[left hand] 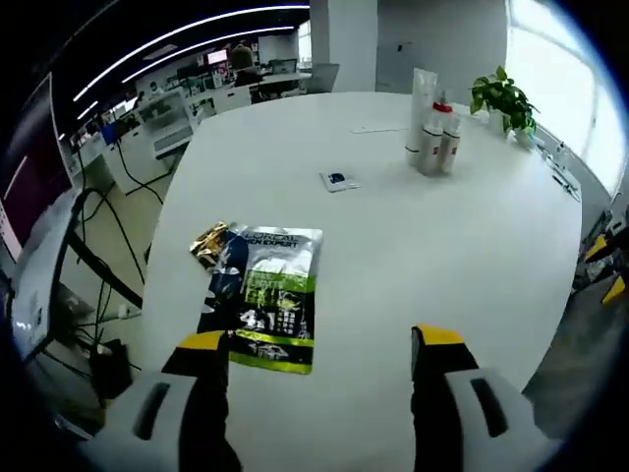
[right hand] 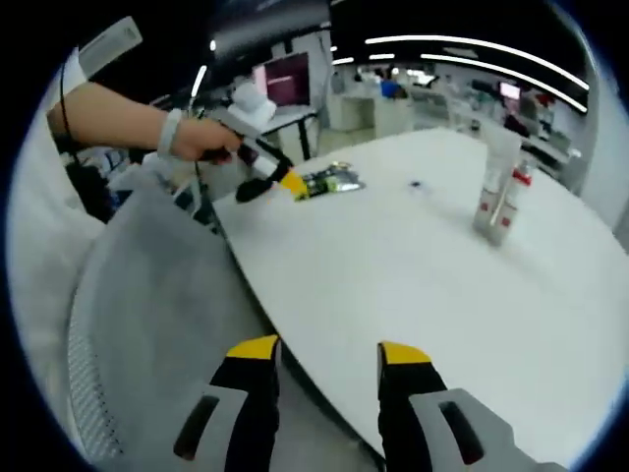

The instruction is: Arrange the skincare products in the storage area until every visible bottle or jar stands upright without overlapping.

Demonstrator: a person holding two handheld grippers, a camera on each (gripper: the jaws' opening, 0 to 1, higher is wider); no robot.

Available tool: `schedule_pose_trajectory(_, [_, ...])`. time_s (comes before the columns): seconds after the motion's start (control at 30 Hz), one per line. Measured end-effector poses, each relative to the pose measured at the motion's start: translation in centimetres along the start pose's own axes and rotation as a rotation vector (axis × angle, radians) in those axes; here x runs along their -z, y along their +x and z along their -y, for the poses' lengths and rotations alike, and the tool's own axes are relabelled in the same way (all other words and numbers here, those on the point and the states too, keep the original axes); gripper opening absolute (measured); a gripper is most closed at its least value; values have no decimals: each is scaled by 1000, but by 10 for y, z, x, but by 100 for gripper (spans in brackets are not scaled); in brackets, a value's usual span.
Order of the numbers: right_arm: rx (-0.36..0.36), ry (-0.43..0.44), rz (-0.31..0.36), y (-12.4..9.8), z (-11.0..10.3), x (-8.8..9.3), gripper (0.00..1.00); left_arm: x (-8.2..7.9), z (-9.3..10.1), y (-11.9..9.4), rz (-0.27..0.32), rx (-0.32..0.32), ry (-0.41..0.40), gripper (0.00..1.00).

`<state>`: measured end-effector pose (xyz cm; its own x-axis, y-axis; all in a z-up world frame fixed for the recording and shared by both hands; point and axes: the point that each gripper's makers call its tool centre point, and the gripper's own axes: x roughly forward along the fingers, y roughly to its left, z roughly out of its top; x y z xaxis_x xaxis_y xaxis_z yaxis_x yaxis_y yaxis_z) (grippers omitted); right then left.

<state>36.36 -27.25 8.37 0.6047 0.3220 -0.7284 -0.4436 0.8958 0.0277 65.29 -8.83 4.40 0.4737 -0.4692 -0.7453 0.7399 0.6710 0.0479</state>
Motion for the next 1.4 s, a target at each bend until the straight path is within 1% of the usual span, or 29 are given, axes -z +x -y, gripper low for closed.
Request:
schedule_pose_trajectory(0.07, [-4, 21, 8, 2, -3, -5, 37, -4, -11, 11, 2, 7, 0, 81])
schedule_pose_trajectory(0.13, [-11, 47, 14, 4, -5, -9, 37, -5, -23, 21, -9, 0, 15, 85])
schedule_pose_trajectory(0.17, [-7, 44, 11, 5, -5, -10, 37, -5, -25, 26, -23, 8, 16, 86])
schedule_pose_trajectory(0.23, [4, 41, -12, 7, -4, -8, 36, -6, -27, 31, -27, 21, 19, 91])
schedule_pose_trajectory(0.27, [6, 54, -18, 8, -4, -7, 35, -6, -29, 33, -29, 20, 28, 94])
schedule_pose_trajectory(0.33, [5, 68, -23, 10, -5, -6, 35, -6, -34, 39, -39, 19, 52, 97])
schedule_pose_trajectory(0.4, [9, 57, -42, 11, -6, -3, 35, -6, -39, 45, -54, 23, 65, 98])
schedule_pose_trajectory(0.53, [16, 59, -57, 12, -5, -1, 34, -1, -41, 55, -81, 52, 30, 99])
schedule_pose_trajectory(0.57, [23, 65, -59, 11, -3, -1, 34, -1, -38, 56, -73, 64, 31, 99])
schedule_pose_trajectory(0.6, [29, 72, -60, 11, -1, 0, 33, -1, -35, 59, -63, 81, 44, 97])
schedule_pose_trajectory(0.63, [39, 80, -58, 11, 1, 0, 33, 1, -33, 60, -67, 83, 60, 96])
schedule_pose_trajectory(0.7, [53, 92, -55, 11, 5, 0, 32, 7, -34, 62, -94, 82, 81, 94])
schedule_pose_trajectory(0.73, [56, 95, -55, 11, 5, 0, 32, 7, -33, 62, -81, 100, 71, 94])
schedule_pose_trajectory(0.77, [58, 95, -59, 11, 5, 0, 32, 12, -30, 60, -102, 95, -20, 94])
schedule_pose_trajectory(0.8, [60, 92, -62, 12, 6, 1, 31, 6, -34, 64, -54, 89, 9, 94])
schedule_pose_trajectory(0.93, [62, 71, -78, 14, 4, 3, 29, 7, -32, 59, -8, 80, -6, 92])
schedule_pose_trajectory(1.0, [68, 68, -78, 14, 5, 3, 27, 7, -30, 56, 17, 78, -11, 87])
schedule_pose_trajectory(1.03, [73, 72, -72, 13, 6, 2, 27, 7, -28, 54, 18, 79, -9, 81])
schedule_pose_trajectory(1.07, [78, 76, -68, 13, 7, 1, 27, 5, -29, 56, 24, 65, -16, 72])
schedule_pose_trajectory(1.1, [83, 79, -65, 12, 8, 1, 26, 7, -28, 58, 13, 47, -2, 71])
schedule_pose_trajectory(1.13, [88, 82, -62, 12, 9, 1, 25, 7, -24, 58, 13, 60, -16, 66])
schedule_pose_trajectory(1.17, [91, 82, -62, 12, 10, 1, 25, 7, -19, 59, 11, 70, -15, 64])
schedule_pose_trajectory(1.2, [93, 82, -61, 12, 10, 1, 25, 7, -17, 63, 9, 62, -8, 63])
schedule_pose_trajectory(1.27, [97, 77, -62, 12, 10, 1, 24, 8, -15, 65, -1, 53, -22, 60])
schedule_pose_trajectory(1.3, [99, 69, -60, 12, 10, 1, 23, 8, -13, 64, -2, 61, -28, 53])
schedule_pose_trajectory(1.33, [100, 64, -60, 12, 10, 1, 22, 6, -8, 62, -1, 82, -16, 31])
schedule_pose_trajectory(1.37, [100, 52, -61, 12, 9, 0, 21, 4, -8, 63, -2, 76, -33, 26])
schedule_pose_trajectory(1.4, [99, 48, -62, 12, 8, 0, 21, 7, -6, 62, -15, 85, -162, 22])
